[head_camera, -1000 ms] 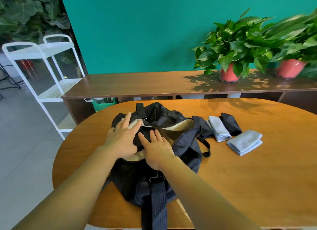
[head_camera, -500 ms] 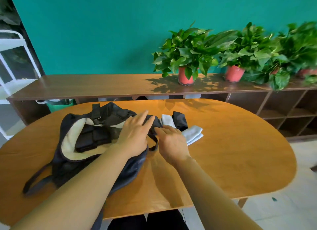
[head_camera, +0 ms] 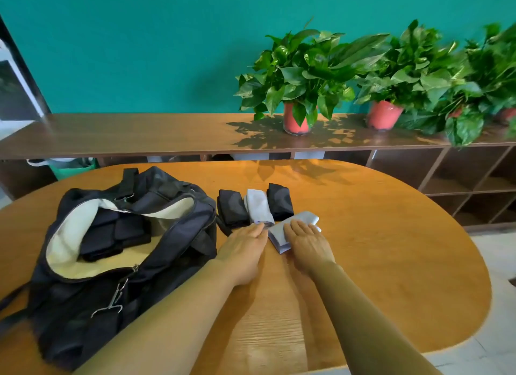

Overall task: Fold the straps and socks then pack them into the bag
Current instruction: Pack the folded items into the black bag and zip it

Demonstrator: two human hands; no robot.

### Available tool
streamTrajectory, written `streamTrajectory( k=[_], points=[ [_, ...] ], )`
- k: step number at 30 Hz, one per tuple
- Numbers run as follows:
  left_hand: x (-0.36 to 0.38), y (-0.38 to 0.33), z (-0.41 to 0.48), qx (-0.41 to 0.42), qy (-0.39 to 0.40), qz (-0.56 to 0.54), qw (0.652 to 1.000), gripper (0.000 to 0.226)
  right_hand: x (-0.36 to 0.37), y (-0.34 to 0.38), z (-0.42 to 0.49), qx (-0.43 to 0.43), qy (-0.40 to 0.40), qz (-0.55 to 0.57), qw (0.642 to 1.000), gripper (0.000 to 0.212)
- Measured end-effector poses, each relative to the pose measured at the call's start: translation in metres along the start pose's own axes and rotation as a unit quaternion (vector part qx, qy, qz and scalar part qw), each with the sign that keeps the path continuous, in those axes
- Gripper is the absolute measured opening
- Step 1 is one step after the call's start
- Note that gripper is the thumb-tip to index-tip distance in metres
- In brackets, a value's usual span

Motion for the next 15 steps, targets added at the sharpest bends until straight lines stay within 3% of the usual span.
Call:
streamTrajectory(
  k=[7,15],
  points=[
    [-0.005,0.005,-0.009,0.004,0.001,-0.033,0.999,0.067,0.001,0.001,0.008,0.037,-0.039,-0.019,0.998,0.025],
    [-0.03,0.025,-0.07,0.043,-0.098,-0.059,0.992,0.064,0.005,0.017,-0.028,0.046,-0.063,-0.051,0.996,0.043]
  ],
)
Point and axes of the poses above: each hand's wrist, its own z-axis towards the middle knuckle, its own x-axis out of the palm, y = z × x, the point moved 2 cm from there along z, towards the middle knuckle, and after that the axes turned 3 degrees about y, right-handed, at the moved point
